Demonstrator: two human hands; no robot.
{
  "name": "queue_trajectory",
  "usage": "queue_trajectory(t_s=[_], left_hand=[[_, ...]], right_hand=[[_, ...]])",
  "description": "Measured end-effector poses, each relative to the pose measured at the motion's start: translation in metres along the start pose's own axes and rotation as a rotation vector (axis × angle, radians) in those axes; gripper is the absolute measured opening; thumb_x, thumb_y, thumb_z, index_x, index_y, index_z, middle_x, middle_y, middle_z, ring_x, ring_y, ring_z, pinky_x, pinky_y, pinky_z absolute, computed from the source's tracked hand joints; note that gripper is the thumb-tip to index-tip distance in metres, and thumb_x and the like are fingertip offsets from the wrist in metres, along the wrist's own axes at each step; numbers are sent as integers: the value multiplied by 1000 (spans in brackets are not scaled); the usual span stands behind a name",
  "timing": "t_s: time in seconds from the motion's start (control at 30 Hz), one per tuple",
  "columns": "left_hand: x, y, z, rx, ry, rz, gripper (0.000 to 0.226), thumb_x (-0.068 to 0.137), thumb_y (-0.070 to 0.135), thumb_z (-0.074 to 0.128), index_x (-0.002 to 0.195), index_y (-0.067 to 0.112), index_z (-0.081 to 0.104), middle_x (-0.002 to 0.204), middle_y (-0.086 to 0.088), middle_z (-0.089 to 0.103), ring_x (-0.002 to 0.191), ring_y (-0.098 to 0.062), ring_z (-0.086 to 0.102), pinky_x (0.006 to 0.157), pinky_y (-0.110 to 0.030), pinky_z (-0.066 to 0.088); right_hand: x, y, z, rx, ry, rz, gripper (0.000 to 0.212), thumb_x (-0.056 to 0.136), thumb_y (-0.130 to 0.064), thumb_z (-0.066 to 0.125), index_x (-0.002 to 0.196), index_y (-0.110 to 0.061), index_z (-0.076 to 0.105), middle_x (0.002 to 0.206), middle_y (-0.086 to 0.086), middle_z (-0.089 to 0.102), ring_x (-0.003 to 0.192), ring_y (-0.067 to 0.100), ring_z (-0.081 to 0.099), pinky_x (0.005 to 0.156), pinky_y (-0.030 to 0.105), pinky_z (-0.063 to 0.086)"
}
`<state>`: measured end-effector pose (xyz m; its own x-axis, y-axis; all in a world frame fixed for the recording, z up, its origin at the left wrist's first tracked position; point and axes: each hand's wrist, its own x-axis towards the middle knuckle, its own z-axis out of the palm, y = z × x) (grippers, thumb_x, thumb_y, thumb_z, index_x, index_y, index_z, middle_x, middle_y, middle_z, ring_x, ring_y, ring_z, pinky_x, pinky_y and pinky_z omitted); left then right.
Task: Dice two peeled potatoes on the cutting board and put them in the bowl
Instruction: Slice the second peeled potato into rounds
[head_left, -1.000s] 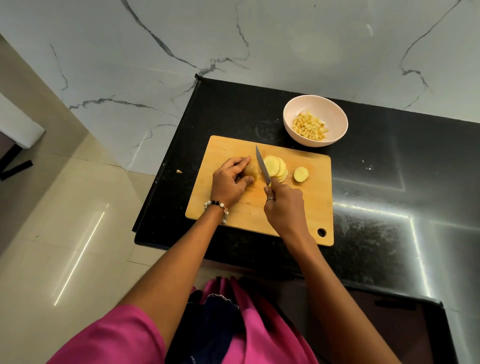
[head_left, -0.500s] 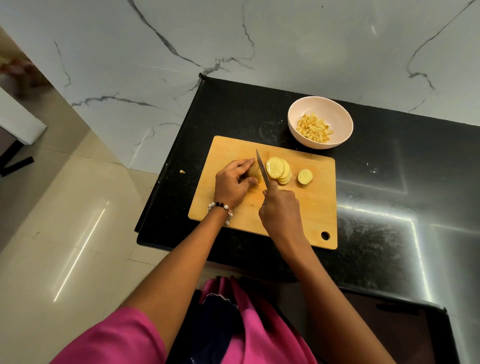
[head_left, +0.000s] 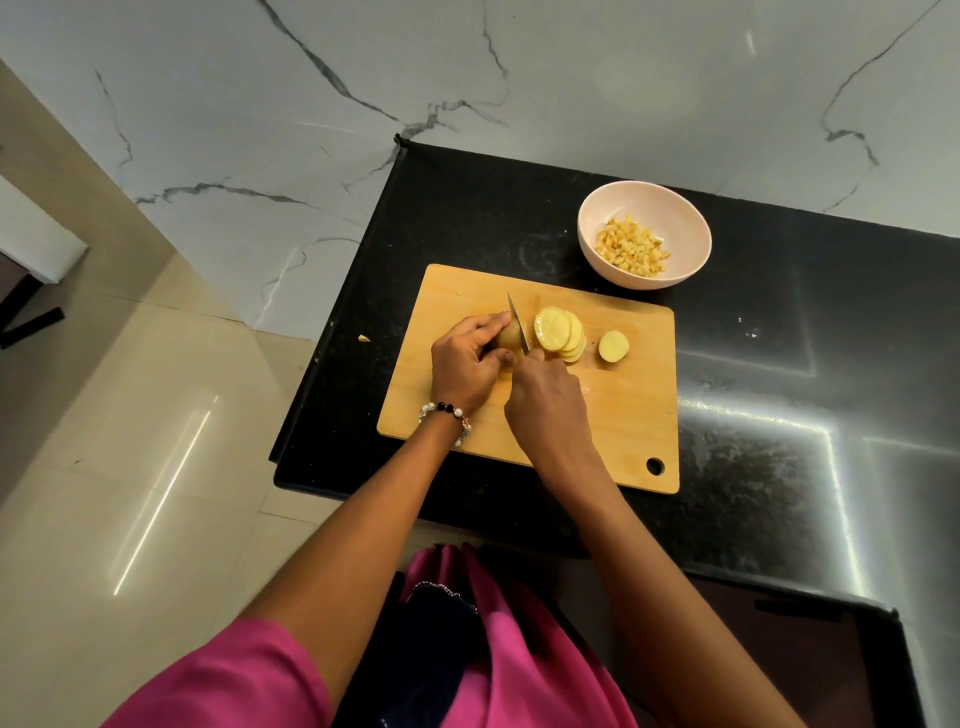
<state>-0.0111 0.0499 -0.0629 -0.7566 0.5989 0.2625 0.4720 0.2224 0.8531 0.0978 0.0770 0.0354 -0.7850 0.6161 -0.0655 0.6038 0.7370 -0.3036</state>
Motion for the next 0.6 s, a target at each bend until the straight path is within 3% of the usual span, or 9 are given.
queue_trajectory(t_s=[0.27,0.6], left_hand=[[0,0,0,0,22,8,41,75,-1,68,115,6,66,114,-10,67,106,-18,62,91,-26,52],[1,3,-2,-12,0,-61,48,71,2,77,117,7,65,117,-8,65,106,-9,57,90,-16,48]], right_hand=[[19,4,23,22,25,-35,30,96,-7,35,114,-7,59,106,14,60,92,29,57,65,27,28],[-28,13,53,-57,-20,68,38,96,2,26,133,8,34,101,21,59,84,37,63,61,33,34]])
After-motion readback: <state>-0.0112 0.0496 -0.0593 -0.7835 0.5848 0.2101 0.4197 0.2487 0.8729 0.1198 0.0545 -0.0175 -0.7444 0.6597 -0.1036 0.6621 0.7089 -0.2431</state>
